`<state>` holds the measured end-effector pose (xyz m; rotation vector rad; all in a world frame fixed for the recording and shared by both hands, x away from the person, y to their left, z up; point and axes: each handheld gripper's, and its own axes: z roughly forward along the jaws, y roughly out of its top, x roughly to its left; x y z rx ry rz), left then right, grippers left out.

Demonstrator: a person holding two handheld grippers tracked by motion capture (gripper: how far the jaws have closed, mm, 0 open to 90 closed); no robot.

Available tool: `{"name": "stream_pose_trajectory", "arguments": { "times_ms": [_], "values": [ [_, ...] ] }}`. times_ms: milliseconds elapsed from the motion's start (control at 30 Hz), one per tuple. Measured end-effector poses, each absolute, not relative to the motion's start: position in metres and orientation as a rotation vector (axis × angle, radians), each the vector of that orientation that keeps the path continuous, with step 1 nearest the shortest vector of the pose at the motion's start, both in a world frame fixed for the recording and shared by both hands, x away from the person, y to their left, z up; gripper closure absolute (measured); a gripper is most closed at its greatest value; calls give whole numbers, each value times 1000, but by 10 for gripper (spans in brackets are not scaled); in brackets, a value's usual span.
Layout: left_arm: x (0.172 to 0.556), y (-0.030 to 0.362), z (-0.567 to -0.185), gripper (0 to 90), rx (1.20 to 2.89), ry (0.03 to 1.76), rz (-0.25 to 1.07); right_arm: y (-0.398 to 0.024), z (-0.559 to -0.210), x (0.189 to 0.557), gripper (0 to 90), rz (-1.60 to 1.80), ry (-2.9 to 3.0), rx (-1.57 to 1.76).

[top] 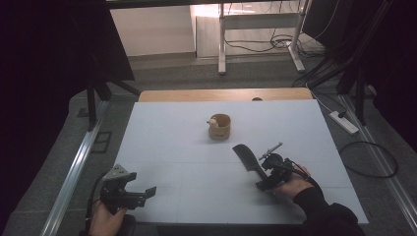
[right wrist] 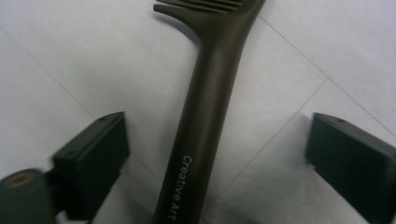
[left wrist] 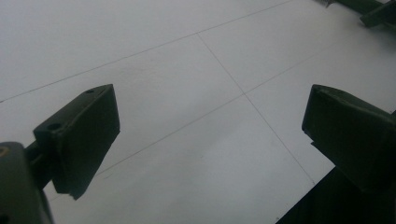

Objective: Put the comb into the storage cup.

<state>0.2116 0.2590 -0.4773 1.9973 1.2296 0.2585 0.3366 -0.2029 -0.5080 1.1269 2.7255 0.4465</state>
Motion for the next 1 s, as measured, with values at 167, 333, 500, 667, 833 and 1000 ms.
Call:
{"name": "stream_pose_trajectory", "arguments": {
  "times_ms": [167,333,500,667,833,1000],
  "values": [
    [212,259,-477,50,2000,1229,259,-202,-503,336,269,449,2733,1110],
    [212,259,-477,50,2002,1228,260,-201,-500,336,397,464,2734,1107],
    [212,258,-477,51,2002,1229,262,-202,-498,337,548,474,2717,1136],
    [212,258,-477,53,2000,1231,264,-202,-497,336,706,483,2719,1133],
    [212,258,-477,54,2000,1230,263,-204,-497,338,721,495,2731,1128],
    [212,259,-477,54,2001,1229,262,-205,-498,338,723,501,2751,1071]
  ]
}}
